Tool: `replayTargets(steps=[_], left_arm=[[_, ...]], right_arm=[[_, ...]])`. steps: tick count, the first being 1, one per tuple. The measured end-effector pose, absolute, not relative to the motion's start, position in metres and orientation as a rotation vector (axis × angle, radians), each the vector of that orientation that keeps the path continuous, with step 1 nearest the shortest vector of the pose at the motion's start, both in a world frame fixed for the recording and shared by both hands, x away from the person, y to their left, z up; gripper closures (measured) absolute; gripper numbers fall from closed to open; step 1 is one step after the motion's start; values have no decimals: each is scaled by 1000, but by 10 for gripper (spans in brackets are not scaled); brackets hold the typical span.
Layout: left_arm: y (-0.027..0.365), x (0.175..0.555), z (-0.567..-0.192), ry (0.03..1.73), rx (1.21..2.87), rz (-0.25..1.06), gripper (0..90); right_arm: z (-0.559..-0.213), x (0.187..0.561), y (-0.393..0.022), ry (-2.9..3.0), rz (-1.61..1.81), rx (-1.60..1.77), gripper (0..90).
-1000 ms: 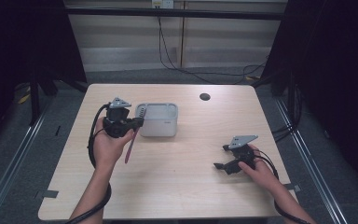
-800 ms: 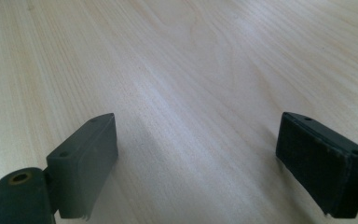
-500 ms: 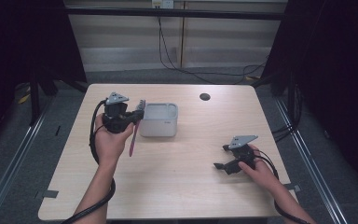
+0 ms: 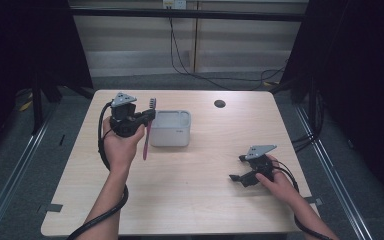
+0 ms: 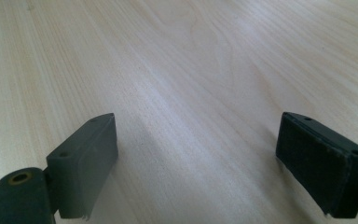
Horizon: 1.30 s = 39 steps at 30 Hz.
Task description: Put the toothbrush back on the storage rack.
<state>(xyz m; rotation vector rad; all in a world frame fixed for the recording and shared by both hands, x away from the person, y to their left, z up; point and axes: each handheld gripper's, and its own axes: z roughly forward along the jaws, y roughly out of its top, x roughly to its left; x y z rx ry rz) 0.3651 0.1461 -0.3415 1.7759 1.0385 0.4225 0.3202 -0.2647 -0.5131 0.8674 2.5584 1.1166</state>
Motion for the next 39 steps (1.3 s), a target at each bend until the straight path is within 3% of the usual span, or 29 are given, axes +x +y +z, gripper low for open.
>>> replayTargets(steps=[39], left_arm=[[142, 385, -307, 1044, 1650, 517, 859]], right_arm=[[-513, 320, -265, 2556, 1119, 868, 123]])
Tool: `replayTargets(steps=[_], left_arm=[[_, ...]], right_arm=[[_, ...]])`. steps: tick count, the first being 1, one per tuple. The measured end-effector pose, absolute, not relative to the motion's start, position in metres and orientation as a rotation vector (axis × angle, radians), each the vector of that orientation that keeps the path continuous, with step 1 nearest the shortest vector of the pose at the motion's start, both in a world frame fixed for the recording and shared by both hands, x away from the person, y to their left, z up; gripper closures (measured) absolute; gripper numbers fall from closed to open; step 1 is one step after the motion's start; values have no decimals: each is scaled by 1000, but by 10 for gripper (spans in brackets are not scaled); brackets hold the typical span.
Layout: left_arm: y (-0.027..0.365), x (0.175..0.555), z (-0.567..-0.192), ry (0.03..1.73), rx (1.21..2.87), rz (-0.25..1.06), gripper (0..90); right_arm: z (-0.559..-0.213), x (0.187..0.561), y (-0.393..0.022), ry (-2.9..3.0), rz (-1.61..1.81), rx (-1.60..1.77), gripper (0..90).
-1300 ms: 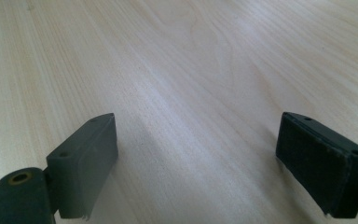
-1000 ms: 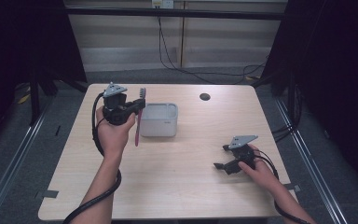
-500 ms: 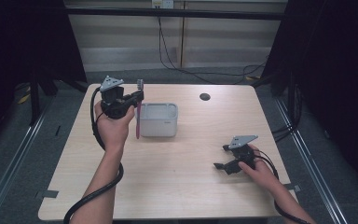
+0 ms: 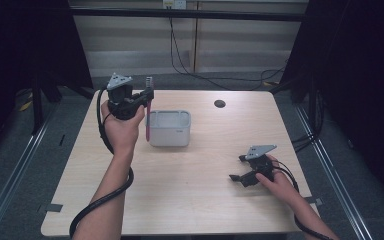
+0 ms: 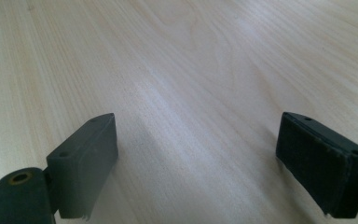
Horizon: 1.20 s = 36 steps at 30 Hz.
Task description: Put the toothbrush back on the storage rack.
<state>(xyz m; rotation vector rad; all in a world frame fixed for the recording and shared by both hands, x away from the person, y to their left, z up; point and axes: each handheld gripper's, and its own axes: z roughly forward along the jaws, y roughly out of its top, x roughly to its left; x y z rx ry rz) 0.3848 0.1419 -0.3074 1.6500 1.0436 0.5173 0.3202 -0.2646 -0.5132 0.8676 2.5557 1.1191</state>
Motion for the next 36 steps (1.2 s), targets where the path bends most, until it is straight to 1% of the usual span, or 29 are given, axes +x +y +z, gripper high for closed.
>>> replayTargets(steps=[23, 36], left_arm=[[135, 397, -281, 1022, 1608, 552, 859], [133, 408, -279, 1021, 1579, 556, 858]], right_arm=[[-513, 320, -265, 2556, 1119, 872, 122], [-513, 320, -265, 2557, 1119, 869, 123]])
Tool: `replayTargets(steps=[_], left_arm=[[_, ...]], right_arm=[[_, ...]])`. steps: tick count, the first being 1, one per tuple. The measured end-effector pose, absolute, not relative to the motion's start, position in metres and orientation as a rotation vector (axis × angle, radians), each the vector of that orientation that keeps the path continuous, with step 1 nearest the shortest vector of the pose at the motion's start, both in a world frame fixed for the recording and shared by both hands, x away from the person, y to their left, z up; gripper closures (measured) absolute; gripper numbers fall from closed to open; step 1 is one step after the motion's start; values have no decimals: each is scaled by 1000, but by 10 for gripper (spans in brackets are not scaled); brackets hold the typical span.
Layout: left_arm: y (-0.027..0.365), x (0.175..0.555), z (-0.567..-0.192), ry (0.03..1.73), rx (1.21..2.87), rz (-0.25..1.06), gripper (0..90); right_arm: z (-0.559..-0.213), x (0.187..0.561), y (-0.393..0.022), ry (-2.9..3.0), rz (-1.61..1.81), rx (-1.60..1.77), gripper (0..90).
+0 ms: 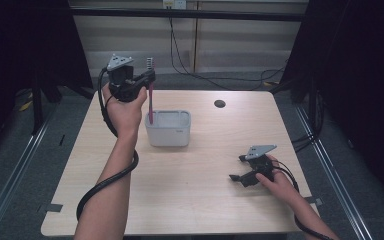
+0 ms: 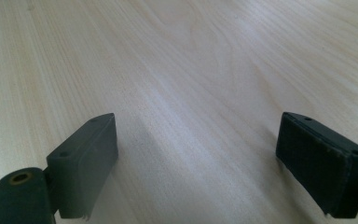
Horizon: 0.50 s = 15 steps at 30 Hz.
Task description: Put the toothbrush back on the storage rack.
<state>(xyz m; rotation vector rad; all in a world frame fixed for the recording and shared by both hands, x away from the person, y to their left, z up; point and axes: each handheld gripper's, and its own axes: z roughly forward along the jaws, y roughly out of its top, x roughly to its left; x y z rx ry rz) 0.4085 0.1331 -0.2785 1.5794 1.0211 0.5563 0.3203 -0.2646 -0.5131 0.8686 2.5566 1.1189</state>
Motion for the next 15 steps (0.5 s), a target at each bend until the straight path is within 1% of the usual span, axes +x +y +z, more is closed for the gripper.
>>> replayTargets(steps=[12, 15], left_arm=[[130, 418, -279, 1020, 1565, 570, 858], [131, 420, -279, 1016, 1548, 549, 858]], right_arm=[[-513, 320, -265, 2556, 1121, 872, 124], [-513, 320, -265, 2555, 1121, 870, 125]])
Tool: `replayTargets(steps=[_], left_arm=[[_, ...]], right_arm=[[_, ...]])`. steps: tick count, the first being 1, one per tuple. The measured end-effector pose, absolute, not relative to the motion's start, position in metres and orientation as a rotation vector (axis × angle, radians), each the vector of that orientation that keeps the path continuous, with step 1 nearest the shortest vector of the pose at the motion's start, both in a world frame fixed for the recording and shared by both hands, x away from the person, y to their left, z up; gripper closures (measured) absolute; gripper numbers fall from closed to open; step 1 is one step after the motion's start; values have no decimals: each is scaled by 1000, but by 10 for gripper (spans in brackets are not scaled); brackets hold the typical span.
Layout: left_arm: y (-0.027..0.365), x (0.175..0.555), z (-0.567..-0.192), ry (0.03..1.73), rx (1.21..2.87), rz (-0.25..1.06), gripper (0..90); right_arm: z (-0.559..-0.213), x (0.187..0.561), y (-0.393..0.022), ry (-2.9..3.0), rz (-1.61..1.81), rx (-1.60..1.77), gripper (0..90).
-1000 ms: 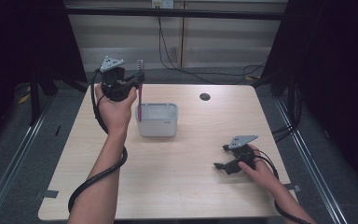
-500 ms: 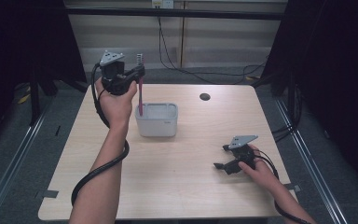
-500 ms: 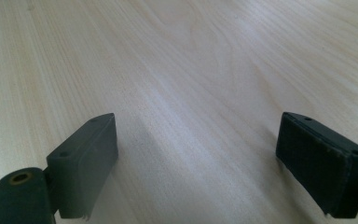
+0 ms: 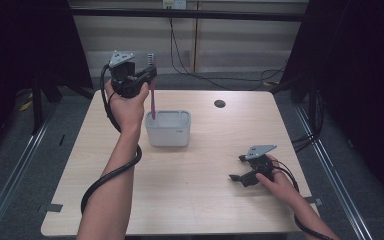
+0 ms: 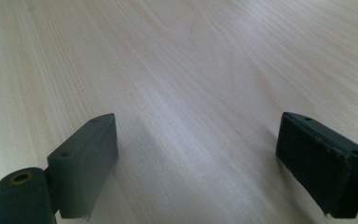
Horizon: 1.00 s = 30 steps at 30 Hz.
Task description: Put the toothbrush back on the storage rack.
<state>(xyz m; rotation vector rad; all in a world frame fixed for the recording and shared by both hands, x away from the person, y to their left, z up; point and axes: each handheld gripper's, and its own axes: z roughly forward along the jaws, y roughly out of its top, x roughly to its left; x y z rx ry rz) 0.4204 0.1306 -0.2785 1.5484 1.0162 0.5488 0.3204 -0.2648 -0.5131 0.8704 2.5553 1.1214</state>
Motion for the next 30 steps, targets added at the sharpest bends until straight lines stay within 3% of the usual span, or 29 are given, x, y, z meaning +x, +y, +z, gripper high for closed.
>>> replayTargets(steps=[30], left_arm=[[132, 437, -299, 1038, 1557, 604, 855]], right_arm=[[-513, 321, -265, 2556, 1124, 872, 124]])
